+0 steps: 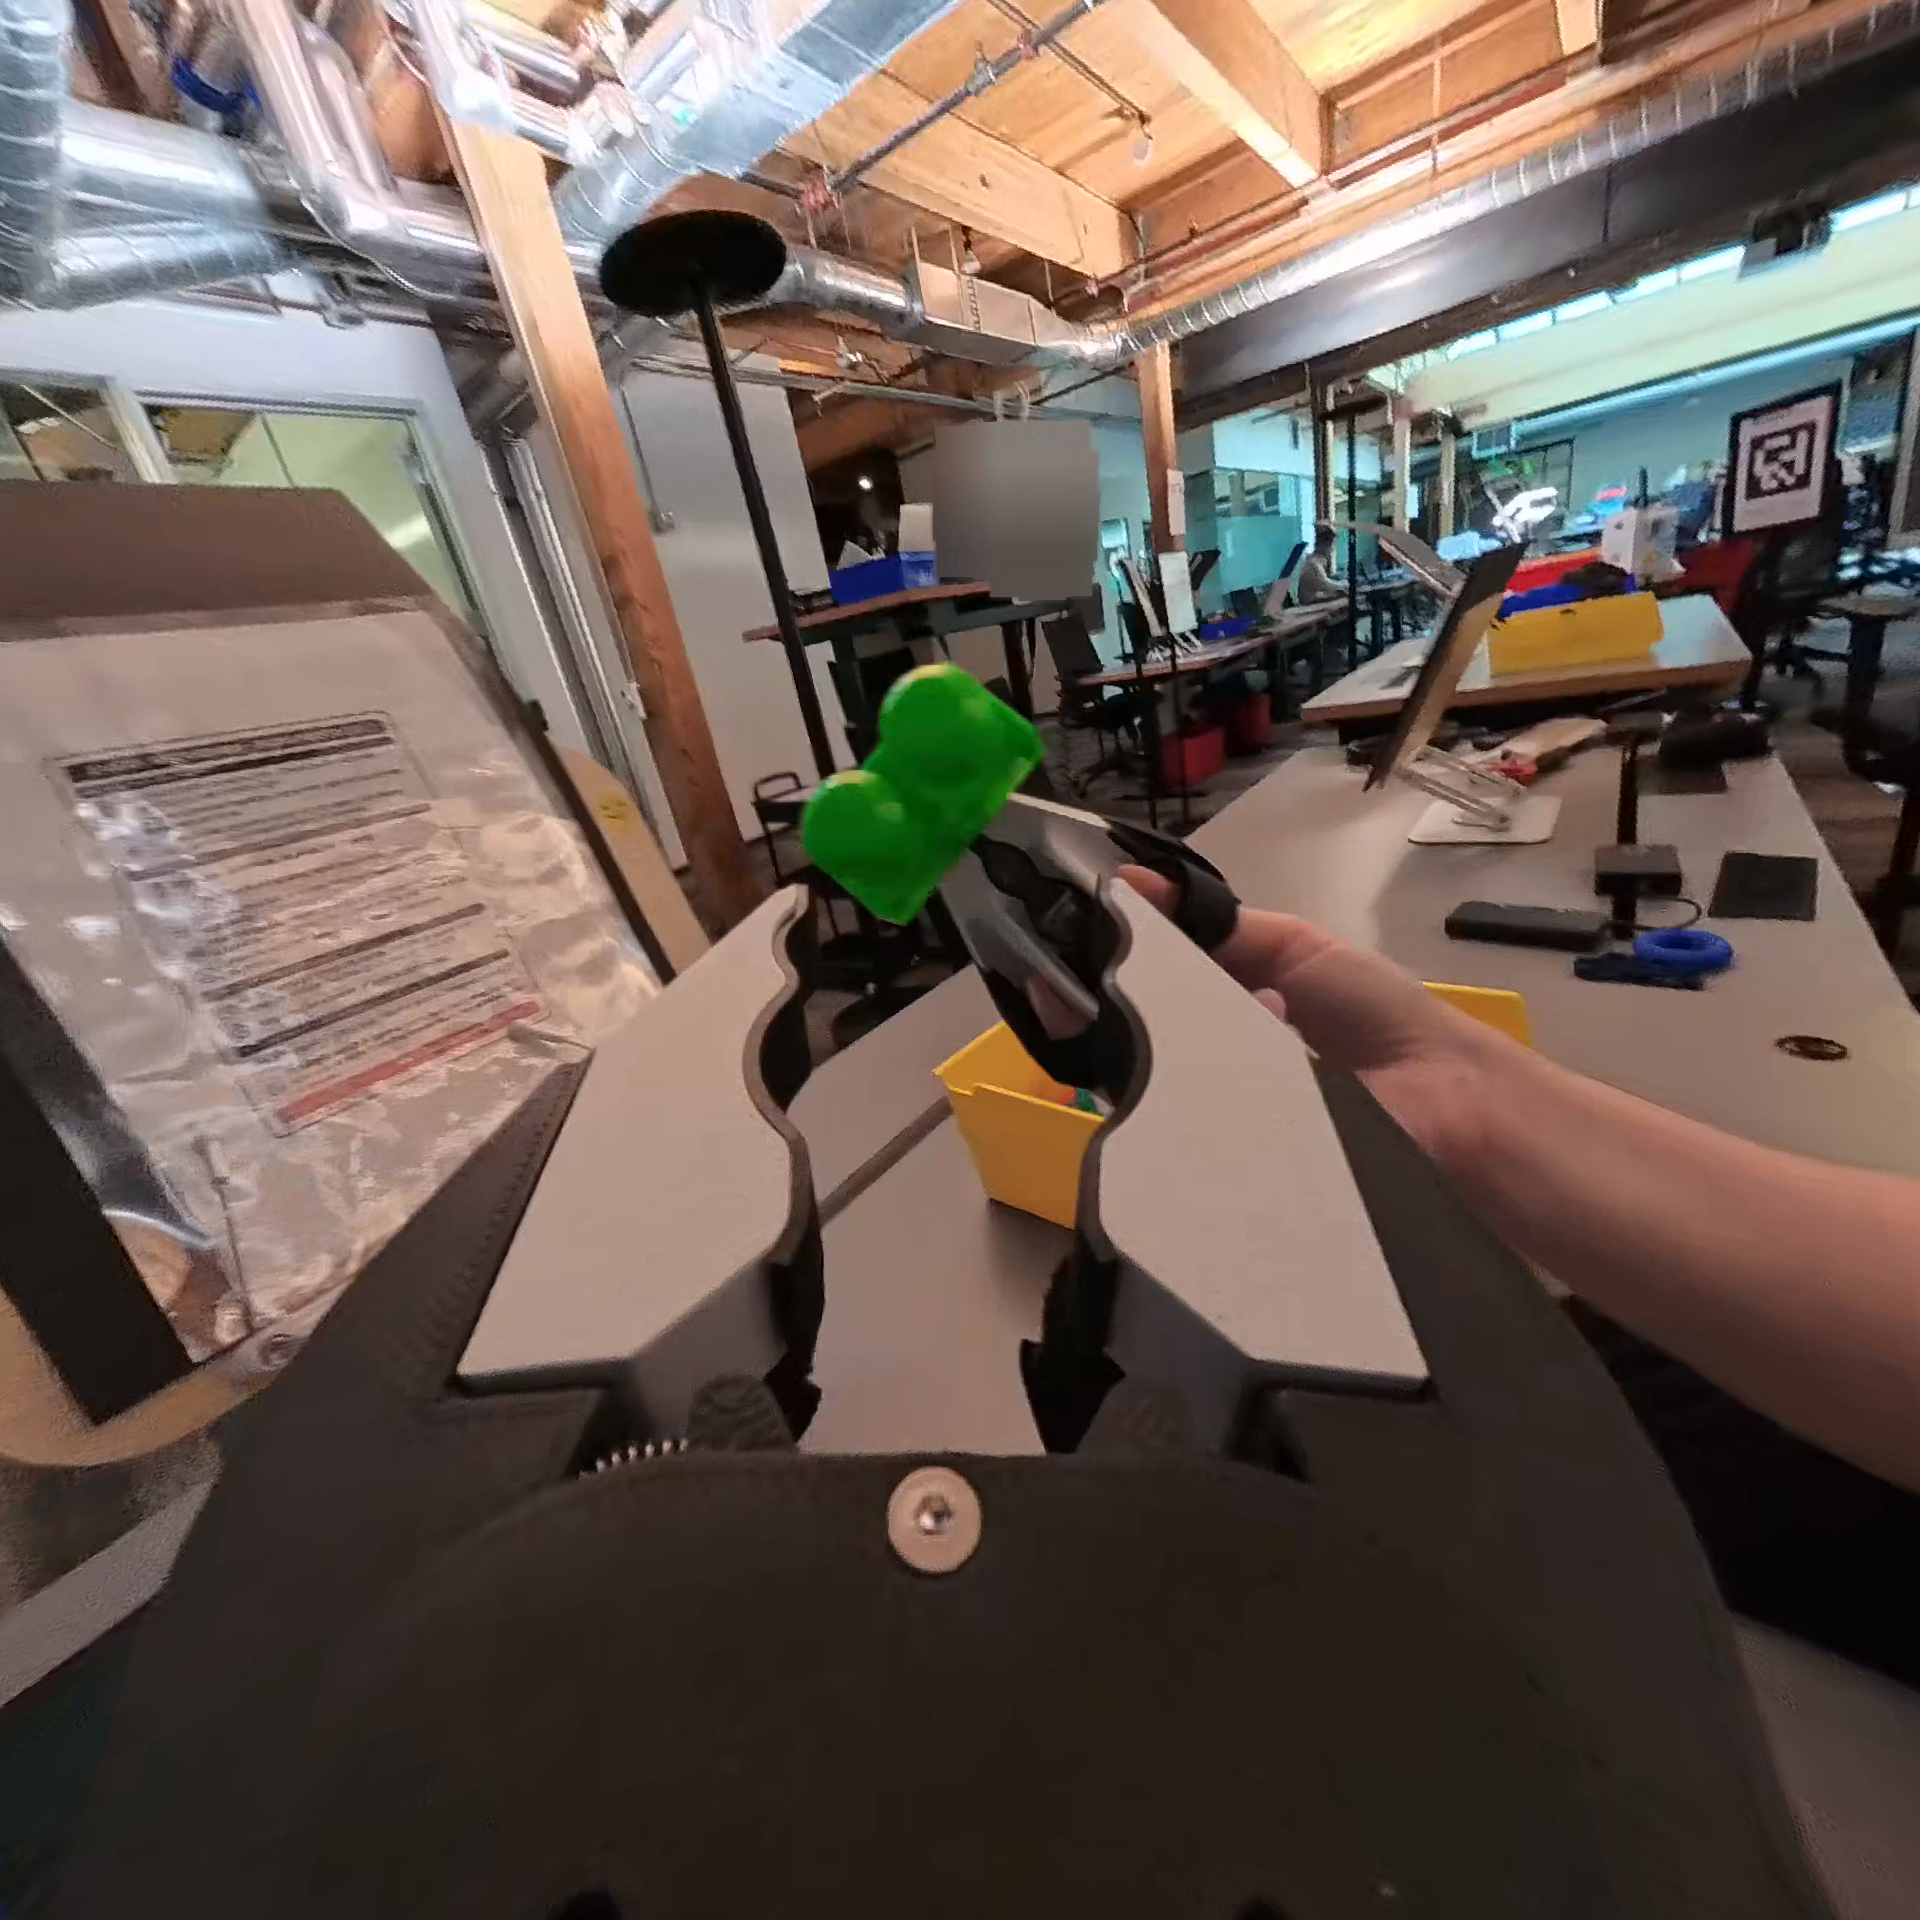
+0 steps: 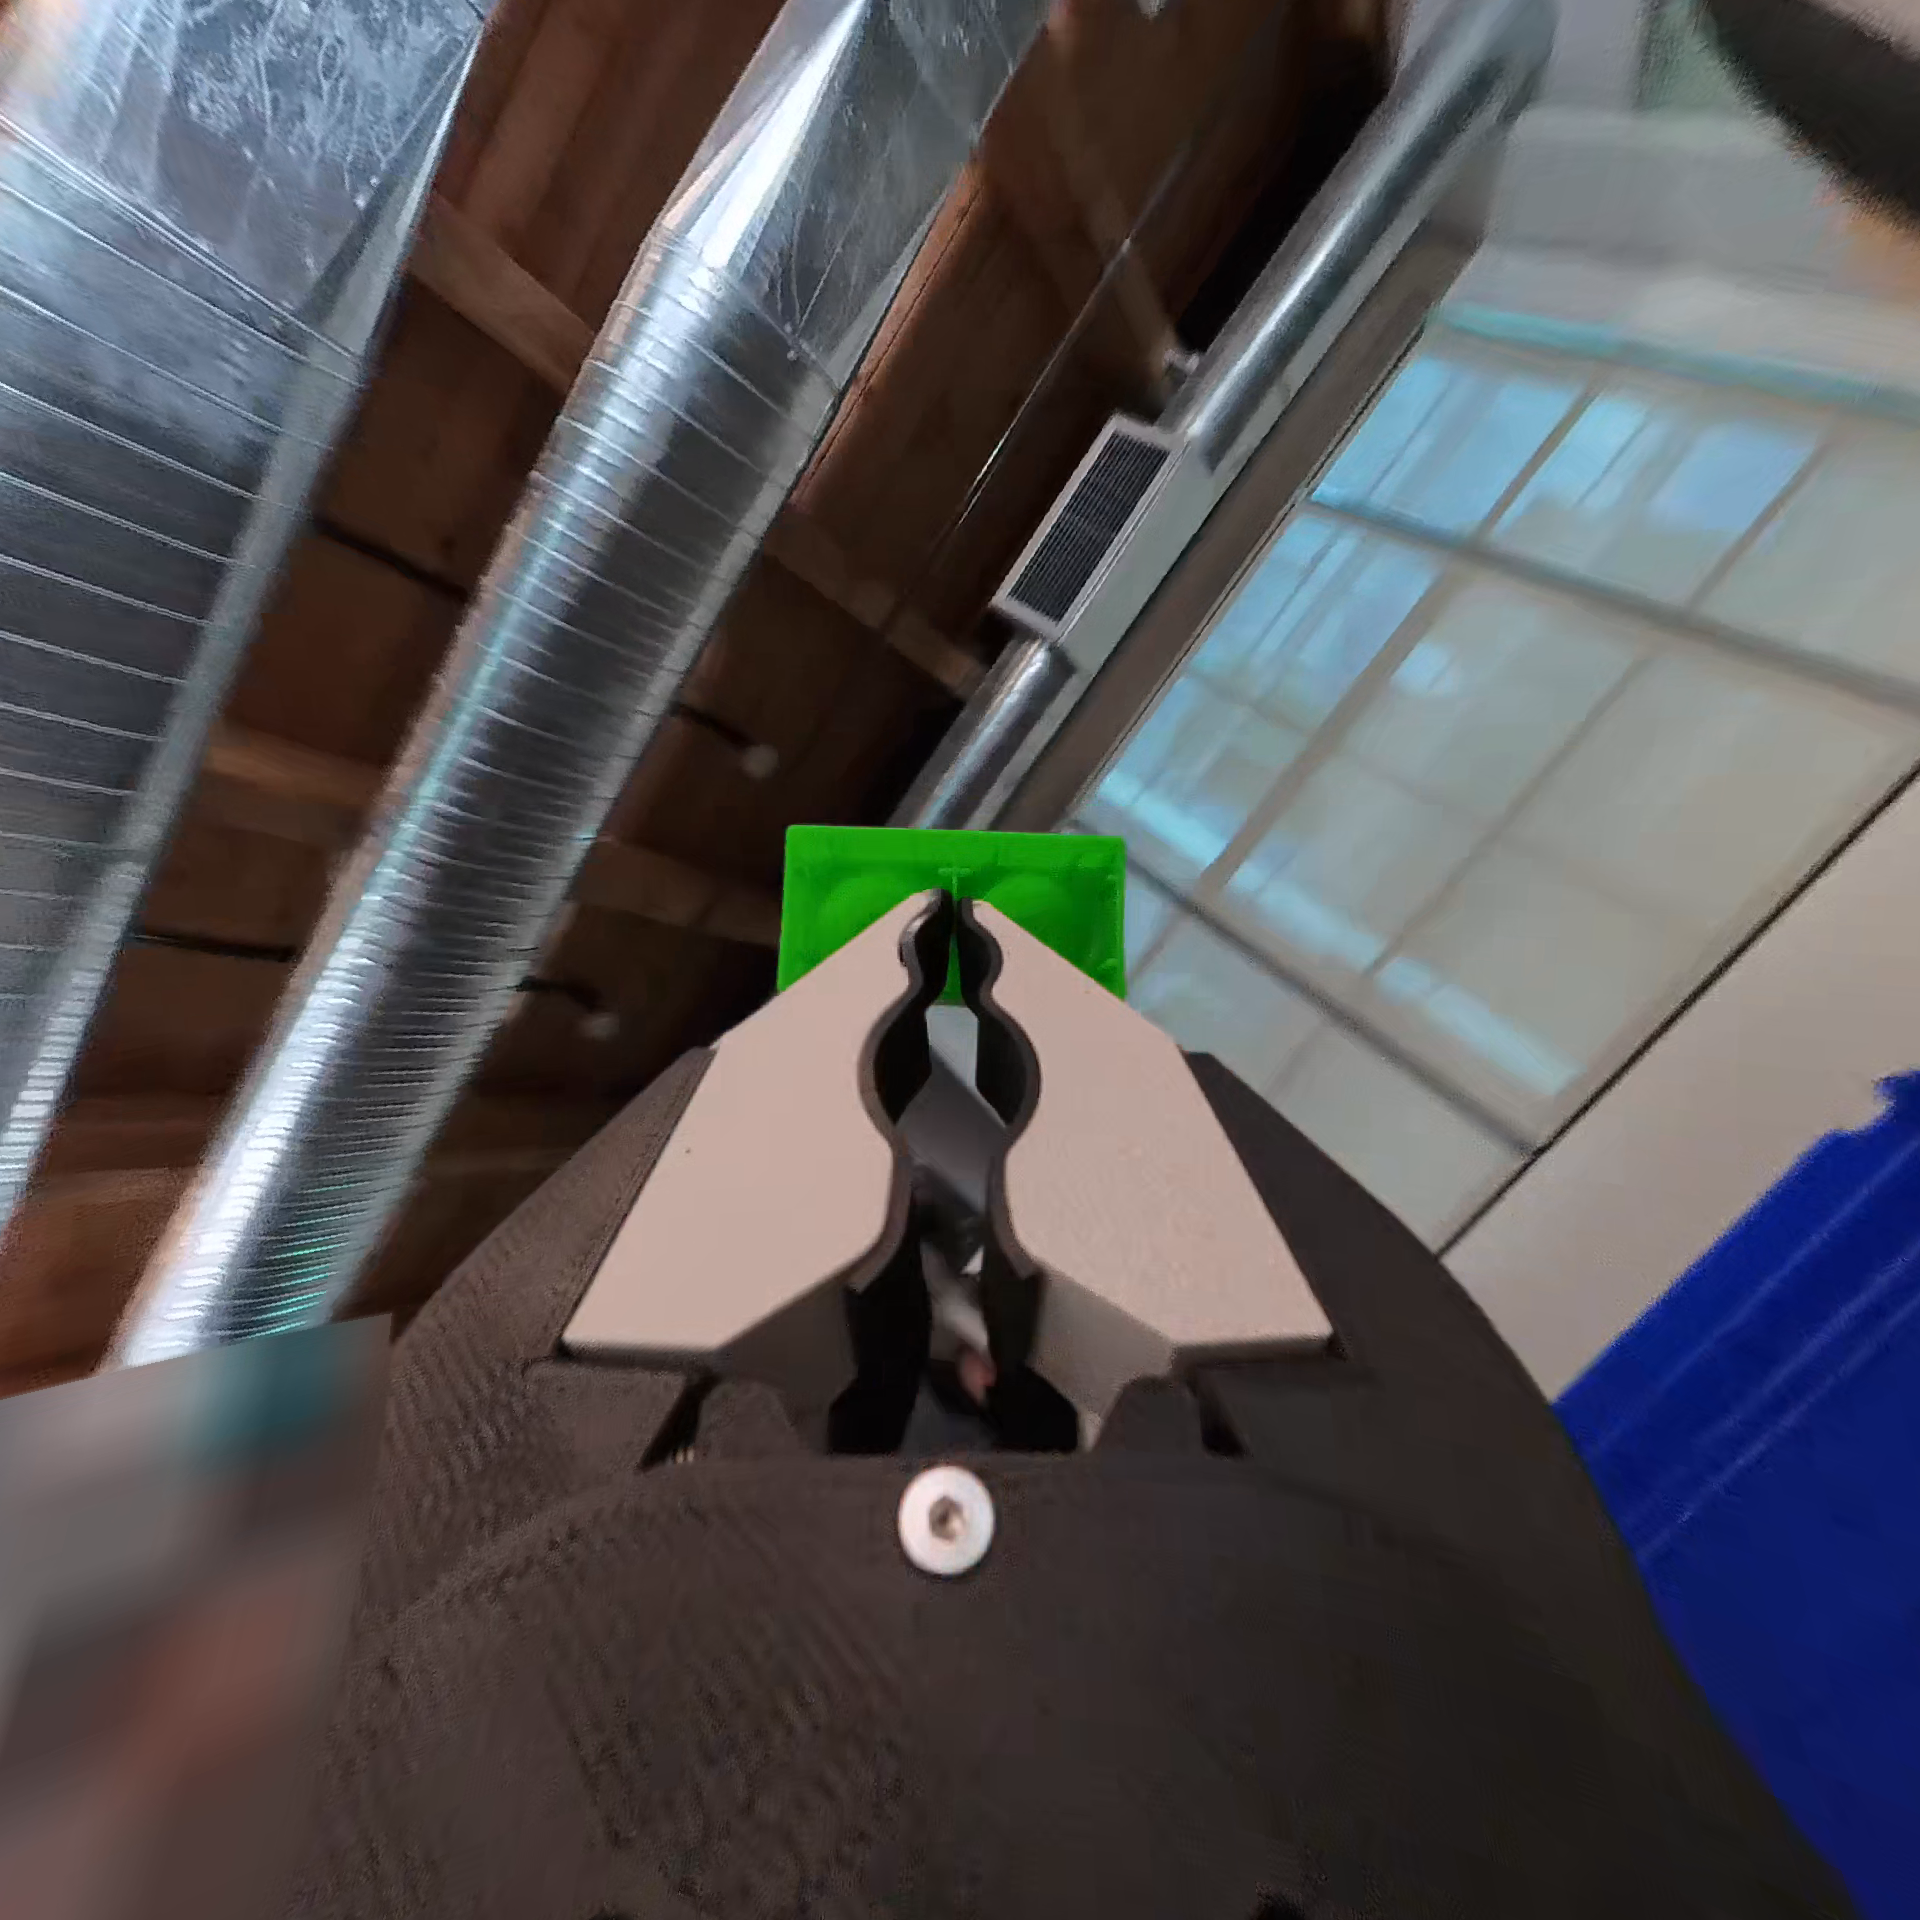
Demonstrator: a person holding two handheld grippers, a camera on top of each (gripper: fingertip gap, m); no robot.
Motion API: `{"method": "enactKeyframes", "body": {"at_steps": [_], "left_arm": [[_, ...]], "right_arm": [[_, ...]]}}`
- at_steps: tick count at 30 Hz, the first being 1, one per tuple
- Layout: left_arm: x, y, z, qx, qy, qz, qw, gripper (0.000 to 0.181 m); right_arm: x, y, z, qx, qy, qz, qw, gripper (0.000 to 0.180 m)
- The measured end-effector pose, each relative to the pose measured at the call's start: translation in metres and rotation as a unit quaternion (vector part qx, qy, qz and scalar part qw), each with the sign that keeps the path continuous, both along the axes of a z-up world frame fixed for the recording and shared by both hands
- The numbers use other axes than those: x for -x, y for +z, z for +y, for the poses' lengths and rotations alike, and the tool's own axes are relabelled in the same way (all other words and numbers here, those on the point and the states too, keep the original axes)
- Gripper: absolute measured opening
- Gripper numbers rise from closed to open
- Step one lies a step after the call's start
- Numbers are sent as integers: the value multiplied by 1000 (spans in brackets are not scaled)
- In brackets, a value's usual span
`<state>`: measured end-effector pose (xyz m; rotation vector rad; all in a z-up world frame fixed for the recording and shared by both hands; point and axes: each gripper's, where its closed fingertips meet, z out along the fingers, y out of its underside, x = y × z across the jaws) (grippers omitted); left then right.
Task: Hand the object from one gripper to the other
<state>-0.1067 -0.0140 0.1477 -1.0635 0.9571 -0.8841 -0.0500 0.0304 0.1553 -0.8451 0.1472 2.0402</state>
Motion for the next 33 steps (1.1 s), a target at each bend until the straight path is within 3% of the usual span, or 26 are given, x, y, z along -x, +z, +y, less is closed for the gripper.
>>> {"method": "enactKeyframes", "body": {"at_steps": [6, 14, 16, 19, 20, 23, 25, 28, 30, 33], "left_arm": [[8, 6, -4, -76, -5, -7, 997, 69], [14, 12, -12, -163, 31, -6, 986, 56], [15, 13, -13, -176, 39, -5, 984, 39], [18, 12, -11, -199, 58, 11, 978, 34], [21, 14, -8, -205, 70, 17, 976, 34], [37, 17, 8, -228, 134, 55, 963, 34], [43, 9, 13, -242, 143, 111, 953, 33], [47, -13, 7, -250, 94, 192, 944, 33], [53, -17, 5, -246, 81, 211, 942, 33], [58, -20, 5, -234, 78, 224, 943, 33]], "right_arm": [[42, 8, -25, -14, 185, 49, 981, 0], [84, 8, -51, -14, 318, 74, 945, 0], [86, 6, -51, -15, 317, 74, 946, 0], [89, 0, -43, -21, 272, 30, 962, 7], [90, -6, -34, -17, 228, -3, 974, 21], [77, -24, -5, -41, 29, -153, 987, 32], [68, -23, -2, -120, -138, -289, 940, 39], [68, -9, -22, -278, -338, -461, 772, 44], [80, 0, -50, -379, -380, -498, 681, 42], [96, -5, -68, -435, -364, -540, 622, 42]]}}
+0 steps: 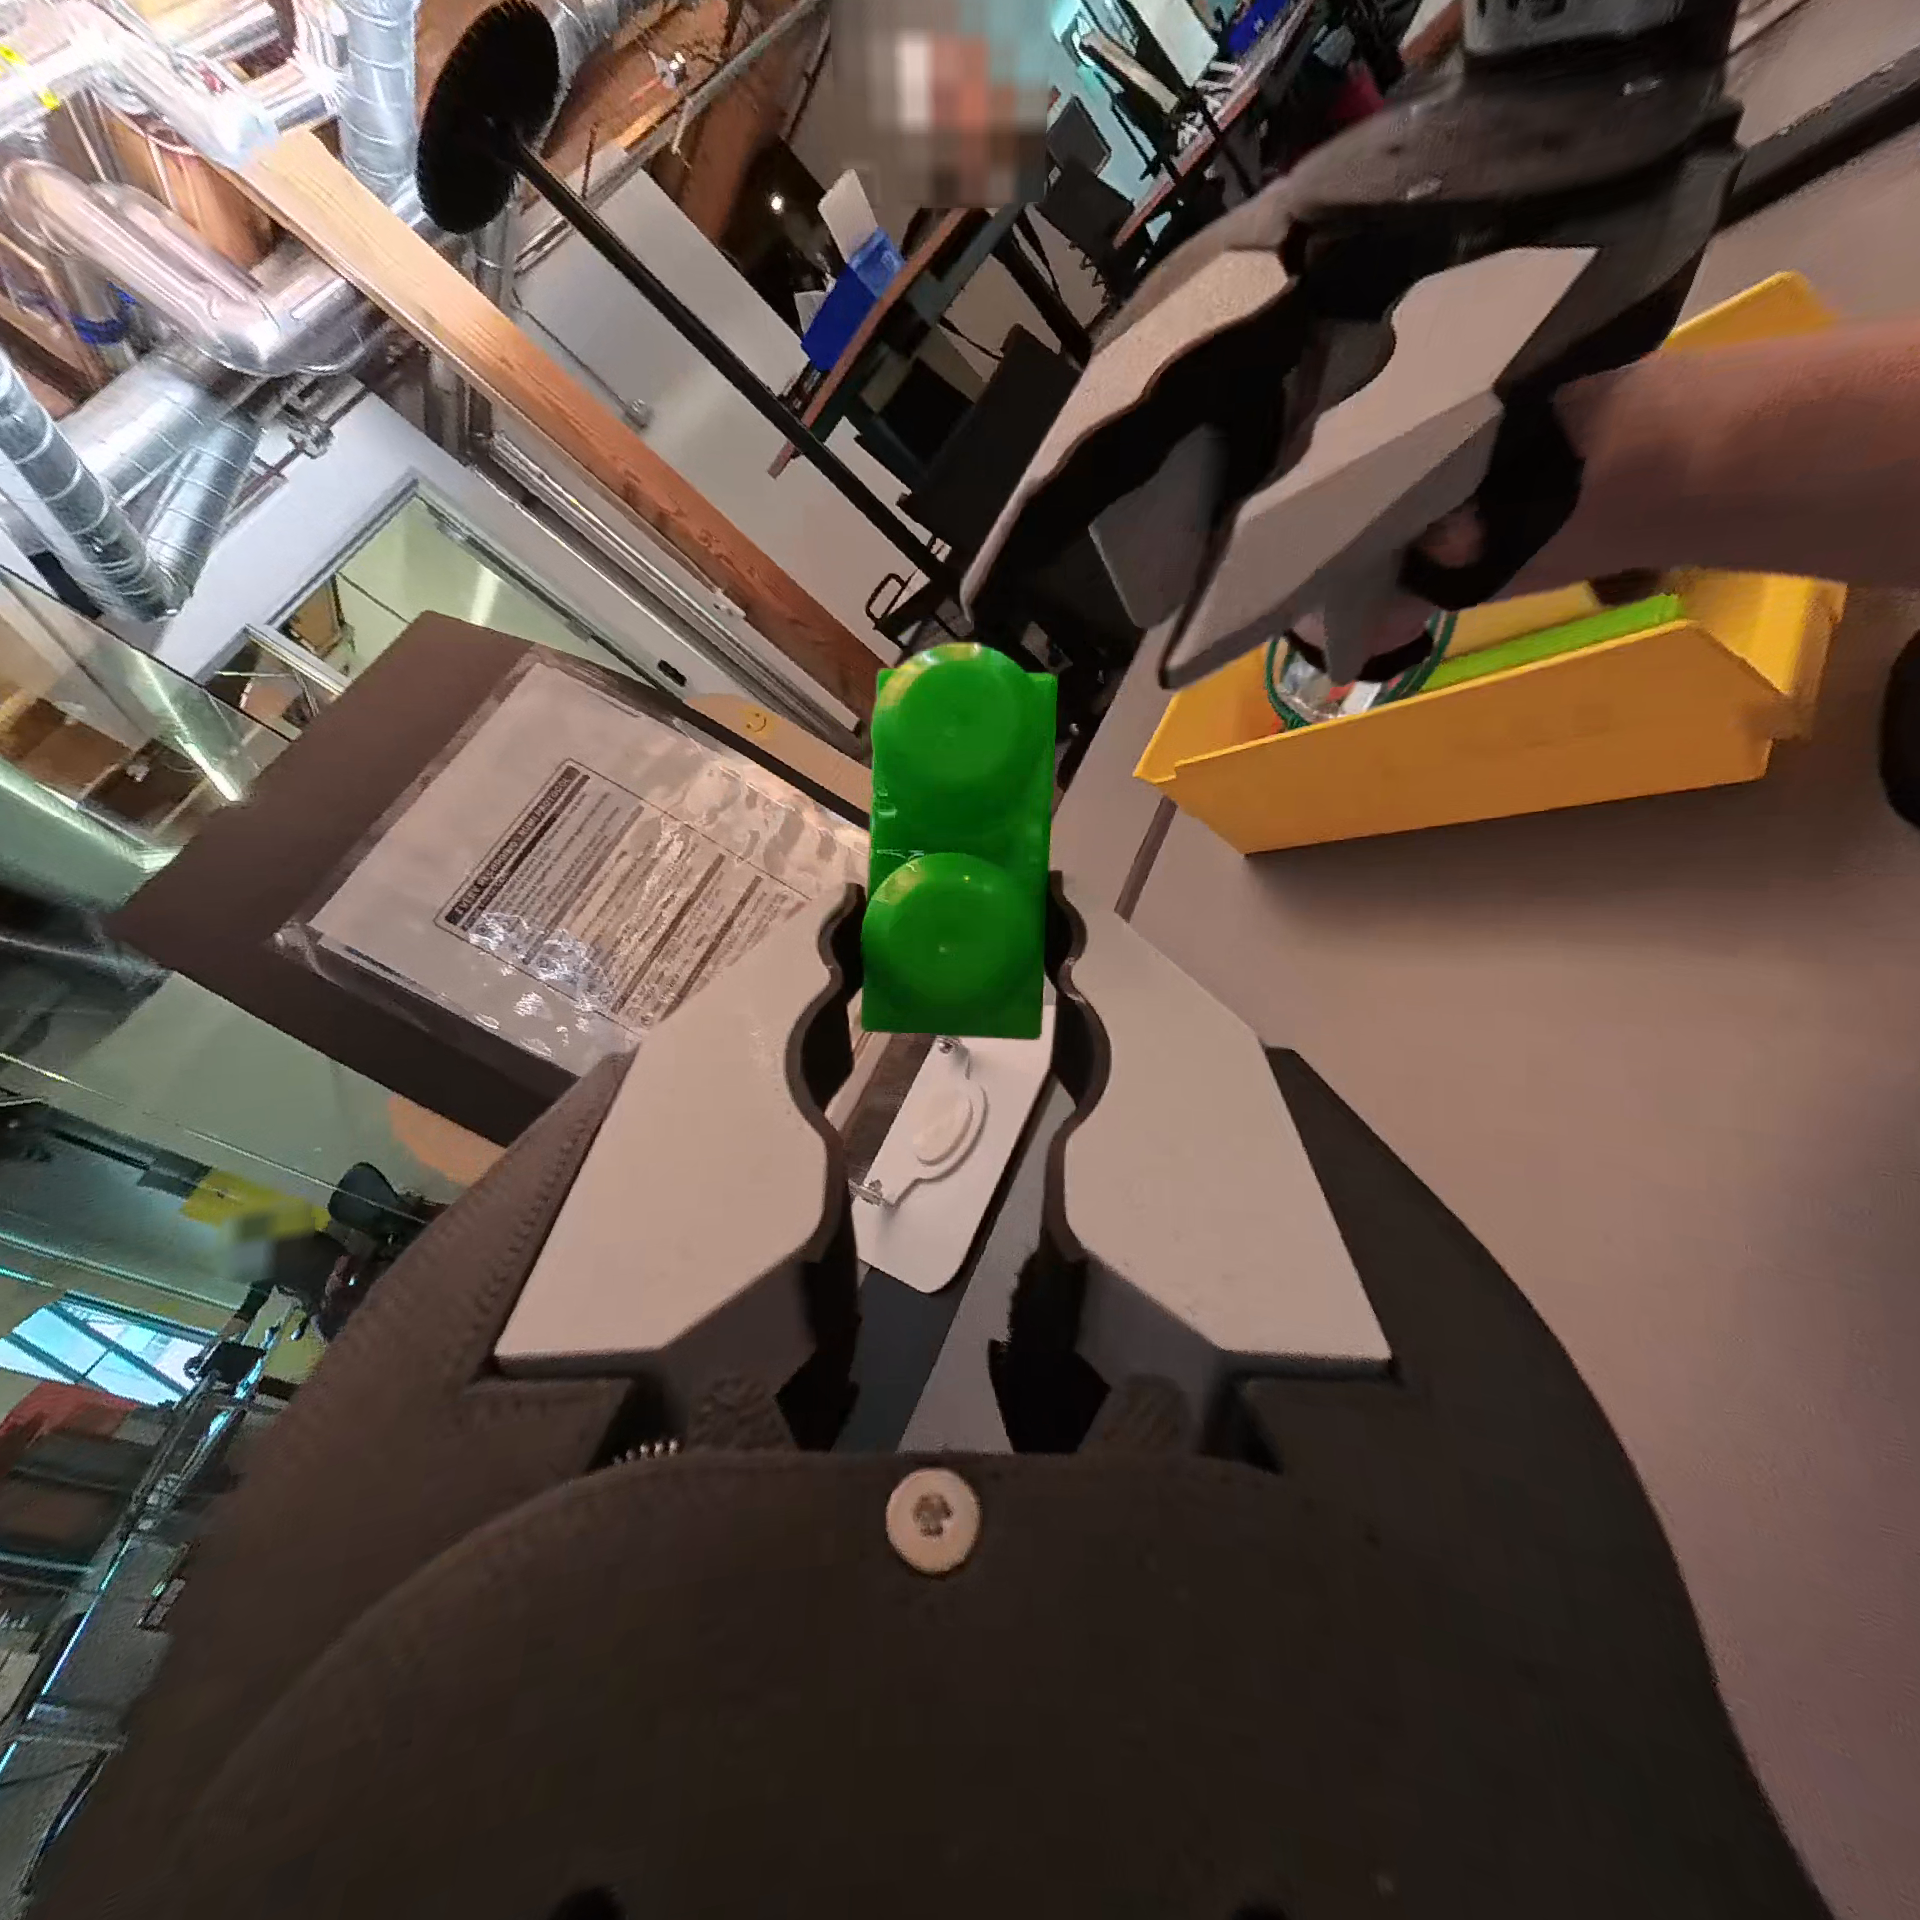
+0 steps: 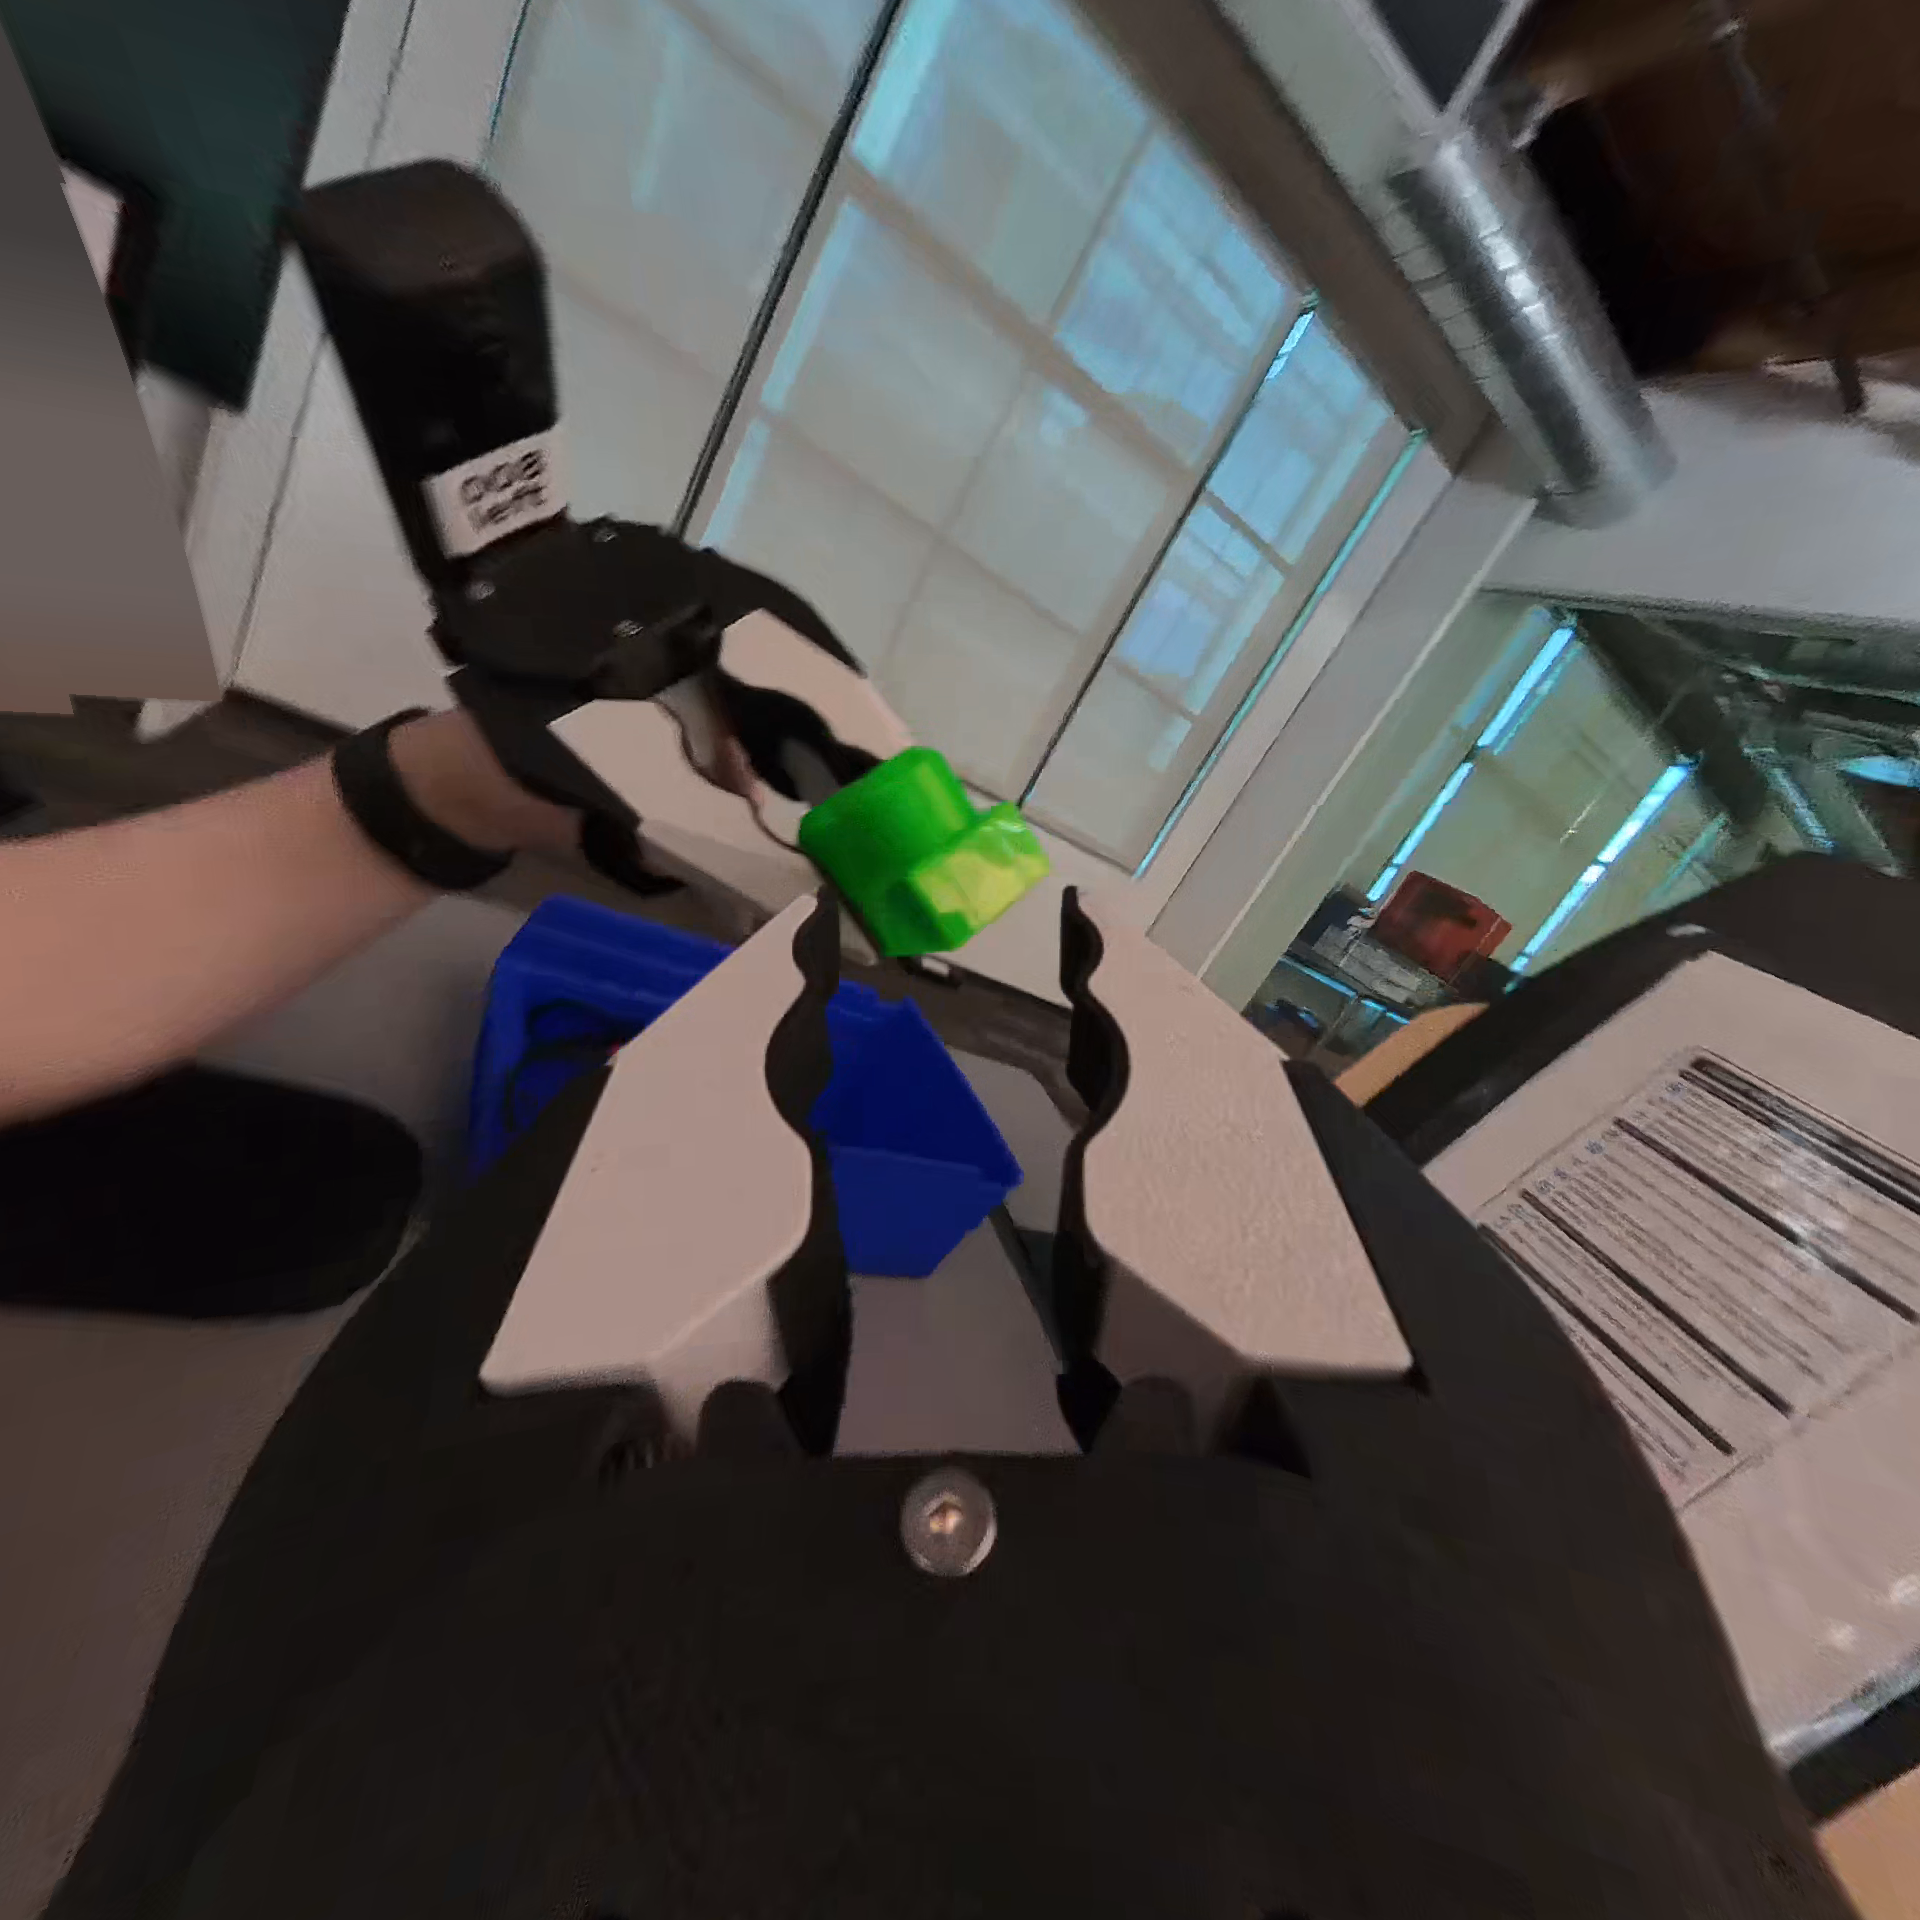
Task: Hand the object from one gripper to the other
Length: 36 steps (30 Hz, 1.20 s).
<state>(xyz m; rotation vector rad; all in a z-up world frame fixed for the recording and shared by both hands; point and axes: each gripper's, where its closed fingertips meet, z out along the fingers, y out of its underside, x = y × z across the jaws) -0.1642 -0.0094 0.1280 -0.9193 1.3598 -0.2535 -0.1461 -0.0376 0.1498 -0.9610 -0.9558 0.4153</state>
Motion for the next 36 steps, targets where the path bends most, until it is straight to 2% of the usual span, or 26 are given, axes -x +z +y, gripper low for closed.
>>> {"method": "enactKeyframes", "body": {"at_steps": [5, 6, 8, 10, 13, 15, 17, 20, 23, 27, 31, 34, 36], "left_arm": [[-6, -18, -6, -10, 0, 60, 998, 33], [-9, -22, -9, -13, -1, 72, 997, 33], [-13, -25, -12, -14, -5, 79, 997, 33], [-16, -22, -15, -5, -14, 63, 998, 34], [-13, -2, -17, 19, -22, 4, 1000, 62], [-6, 9, -20, 42, -27, -19, 999, 65], [3, 14, -19, 57, -25, -29, 998, 62], [14, 13, -8, 59, 8, -20, 998, 59], [20, 9, 0, 64, 26, -15, 998, 57], [21, 7, 5, 70, 30, -16, 997, 54], [19, 0, 9, 77, 36, -2, 996, 54], [20, -5, 15, 85, 50, 7, 995, 54], [29, -11, 26, 105, 82, 19, 991, 50]], "right_arm": [[16, -10, -5, -44, -43, -84, 995, 48], [17, -13, -5, -62, -59, -106, 991, 46], [17, -21, -1, -81, -96, -156, 980, 28], [13, -20, -3, -90, -107, -170, 975, 27], [-28, -1, 9, -59, -173, -154, 971, 26], [-84, 2, 24, 16, -238, -145, 960, 26], [-153, -22, 37, 144, -299, -141, 933, 27], [-261, -77, 51, 275, -413, -144, 856, 26], [-317, -137, 63, 362, -433, -133, 815, 26], [-338, -182, 89, 394, -436, -108, 802, 27], [-327, -203, 107, 399, -436, -129, 796, 27], [-326, -225, 114, 413, -450, -168, 773, 28], [-331, -229, 115, 415, -466, -179, 760, 40]]}}
